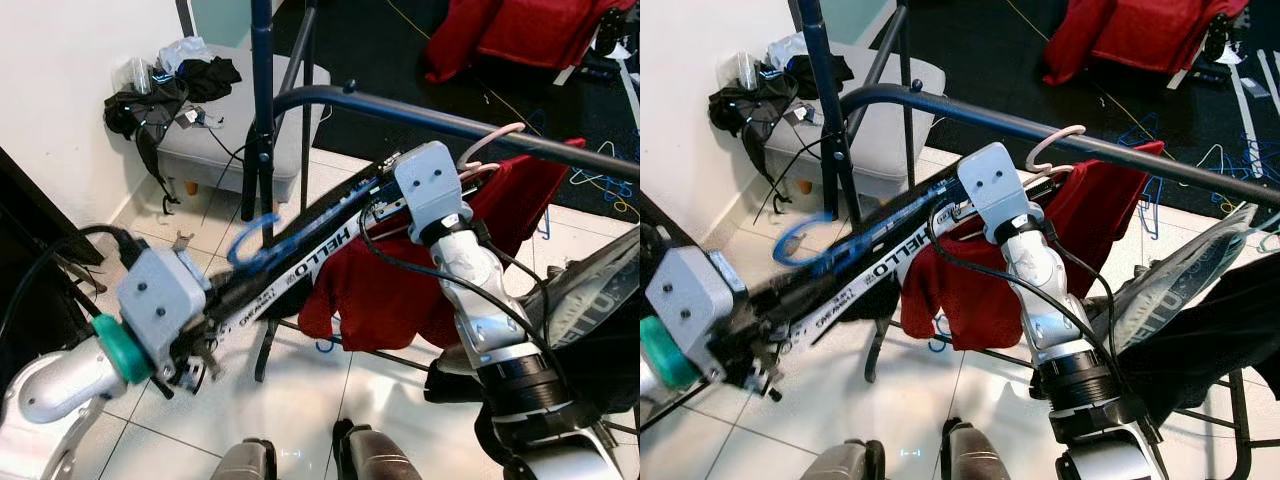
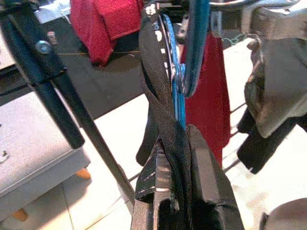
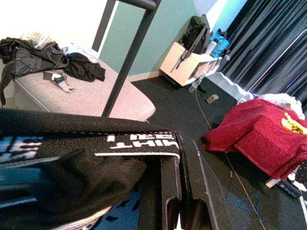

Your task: Hang hanger

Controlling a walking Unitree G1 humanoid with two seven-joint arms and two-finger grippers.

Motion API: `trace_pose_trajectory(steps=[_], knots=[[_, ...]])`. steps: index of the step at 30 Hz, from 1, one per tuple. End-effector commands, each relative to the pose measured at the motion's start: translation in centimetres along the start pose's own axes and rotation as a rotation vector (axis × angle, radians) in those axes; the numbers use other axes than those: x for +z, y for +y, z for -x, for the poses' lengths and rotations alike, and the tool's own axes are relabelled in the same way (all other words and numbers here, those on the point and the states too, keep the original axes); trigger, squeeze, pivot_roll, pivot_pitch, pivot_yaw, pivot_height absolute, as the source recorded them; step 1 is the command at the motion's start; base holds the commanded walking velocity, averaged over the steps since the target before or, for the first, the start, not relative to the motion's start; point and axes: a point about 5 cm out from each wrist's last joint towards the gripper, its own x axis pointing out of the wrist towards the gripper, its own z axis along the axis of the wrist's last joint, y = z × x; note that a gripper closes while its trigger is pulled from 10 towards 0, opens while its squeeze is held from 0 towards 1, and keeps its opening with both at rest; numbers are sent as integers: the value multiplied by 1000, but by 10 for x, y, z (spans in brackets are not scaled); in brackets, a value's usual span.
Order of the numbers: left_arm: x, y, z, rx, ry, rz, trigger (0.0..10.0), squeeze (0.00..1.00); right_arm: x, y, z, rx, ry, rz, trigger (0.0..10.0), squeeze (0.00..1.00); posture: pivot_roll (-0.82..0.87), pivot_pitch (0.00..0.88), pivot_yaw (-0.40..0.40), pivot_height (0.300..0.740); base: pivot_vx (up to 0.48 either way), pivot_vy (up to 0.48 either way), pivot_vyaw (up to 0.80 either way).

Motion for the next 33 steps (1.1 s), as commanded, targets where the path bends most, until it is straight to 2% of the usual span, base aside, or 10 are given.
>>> trace_pose_trajectory(steps=[1, 7, 11, 12, 16, 23, 27, 29, 31, 33], knots=[[1, -4, 4, -33, 4, -7, 10000, 0, -19, -17, 5, -73, 94, 8, 0, 0, -4, 129, 10, 740, 0, 0, 0], [-3, 3, 8, 21, -13, 134, 10000, 0, -17, -21, 4, -98, 70, 36, 0, 0, -8, 131, 9, 740, 0, 0, 0], [-7, 3, 9, 7, 31, 95, 10000, 0, -14, -25, 2, -129, 48, 47, 0, 0, -6, 132, 9, 740, 0, 0, 0], [-10, 0, 8, -22, 60, 34, 10000, 0, -11, -24, 1, -128, 28, 37, 0, 0, -1, 133, 10, 740, 0, 0, 0], [-15, -7, 0, -62, 86, -39, 10000, 0, 4, -17, -1, -102, -52, -16, 0, 0, -8, 131, 11, 740, 0, 0, 0], [-15, -9, -8, -38, 64, -21, 10000, 0, 19, -11, -2, -92, -131, -77, 0, 0, -11, 133, 15, 740, 0, 0, 0], [-7, 0, -7, 22, 11, 57, 10000, 0, 8, -7, 0, -71, -77, -52, 0, 0, -8, 136, 15, 740, 0, 0, 0], [-7, 0, -7, 22, 11, 57, 10000, 0, 8, -7, 0, -71, -77, -52, 0, 0, -8, 136, 15, 740, 0, 0, 0], [5, 10, 2, 58, -55, 137, 10000, 0, -10, -4, 3, -54, 14, -8, 0, 0, -6, 140, 13, 740, 0, 0, 0], [9, 10, 9, 33, -65, 146, 10000, 0, -17, -6, 5, -65, 46, 6, 0, 0, -1, 141, 11, 740, 0, 0, 0]])
